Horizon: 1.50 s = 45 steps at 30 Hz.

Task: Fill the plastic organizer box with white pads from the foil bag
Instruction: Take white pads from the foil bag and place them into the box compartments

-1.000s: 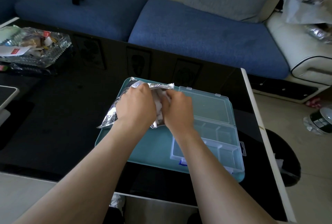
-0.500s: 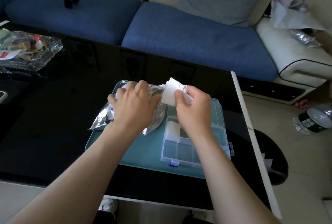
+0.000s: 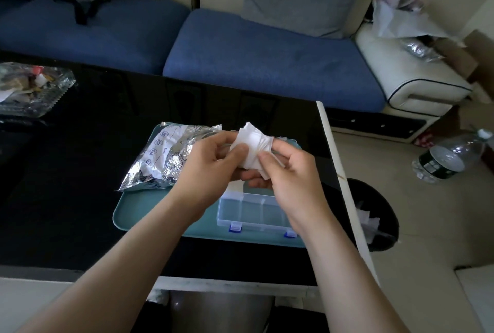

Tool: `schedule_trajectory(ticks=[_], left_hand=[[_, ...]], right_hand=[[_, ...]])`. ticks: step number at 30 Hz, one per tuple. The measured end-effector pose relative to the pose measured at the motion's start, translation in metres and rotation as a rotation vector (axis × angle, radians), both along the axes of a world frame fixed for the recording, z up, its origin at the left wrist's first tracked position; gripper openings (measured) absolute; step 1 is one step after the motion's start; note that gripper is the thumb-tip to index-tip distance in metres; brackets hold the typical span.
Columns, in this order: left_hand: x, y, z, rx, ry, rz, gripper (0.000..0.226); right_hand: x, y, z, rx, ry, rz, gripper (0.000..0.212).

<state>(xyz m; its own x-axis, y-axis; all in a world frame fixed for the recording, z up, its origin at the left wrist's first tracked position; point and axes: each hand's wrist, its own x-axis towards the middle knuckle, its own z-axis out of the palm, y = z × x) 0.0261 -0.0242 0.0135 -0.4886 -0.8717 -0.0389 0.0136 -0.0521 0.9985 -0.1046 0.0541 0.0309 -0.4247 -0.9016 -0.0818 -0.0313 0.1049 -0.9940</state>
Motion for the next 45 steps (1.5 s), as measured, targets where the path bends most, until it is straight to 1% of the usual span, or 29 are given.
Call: schedule_trajectory(ticks=[4, 8, 10, 14, 16, 18, 21, 25, 28, 30, 32, 35, 40, 42, 45], left_hand=[[-0.006, 0.014, 0.009, 0.212, 0.124, -0.005, 0.022], [-0.016, 0.024, 0.01, 0.32, 0.139, 0.078, 0.021], [-0.019, 0.028, 0.005, 0.367, 0.14, 0.13, 0.02], [-0.028, 0.026, -0.004, 0.389, 0.142, 0.172, 0.02], [-0.033, 0.021, -0.002, 0.387, 0.167, 0.199, 0.018], [-0.039, 0.014, 0.002, 0.372, 0.197, 0.271, 0.013], [-0.043, 0.0, 0.001, 0.355, 0.185, 0.352, 0.013], [-0.046, -0.011, -0.001, 0.359, 0.158, 0.343, 0.019], [-0.048, -0.016, -0.001, 0.377, 0.132, 0.313, 0.015], [-0.047, -0.02, -0.003, 0.387, 0.114, 0.283, 0.011], [-0.046, -0.021, -0.003, 0.395, 0.139, 0.231, 0.015], [-0.044, -0.022, -0.003, 0.402, 0.205, 0.138, 0.026], [-0.043, -0.021, -0.001, 0.389, 0.232, 0.058, 0.029], [-0.043, -0.022, -0.001, 0.395, 0.244, 0.044, 0.03], [-0.044, -0.025, -0.003, 0.393, 0.236, 0.077, 0.028]], right_hand=[[-0.006, 0.012, 0.004, -0.005, -0.029, -0.075, 0.021], [-0.012, 0.019, 0.004, -0.02, -0.133, -0.142, 0.024], [-0.013, 0.021, 0.002, -0.015, -0.142, -0.152, 0.024], [-0.012, 0.014, -0.008, -0.014, -0.083, -0.194, 0.021], [-0.013, 0.007, -0.012, -0.033, -0.047, -0.265, 0.02], [-0.017, -0.002, -0.013, -0.06, -0.014, -0.353, 0.02], [-0.027, -0.014, -0.014, -0.094, 0.039, -0.434, 0.021], [-0.033, -0.025, -0.008, -0.165, -0.028, -0.459, 0.033], [-0.033, -0.029, -0.001, -0.169, -0.101, -0.391, 0.044], [-0.032, -0.031, 0.001, -0.132, -0.141, -0.326, 0.045], [-0.031, -0.034, -0.002, -0.076, -0.162, -0.275, 0.041], [-0.028, -0.037, -0.007, -0.006, -0.119, -0.279, 0.036], [-0.029, -0.037, -0.015, -0.018, -0.029, -0.297, 0.024], [-0.032, -0.037, -0.02, -0.046, 0.033, -0.299, 0.021], [-0.039, -0.035, -0.025, -0.067, 0.123, -0.326, 0.019]])
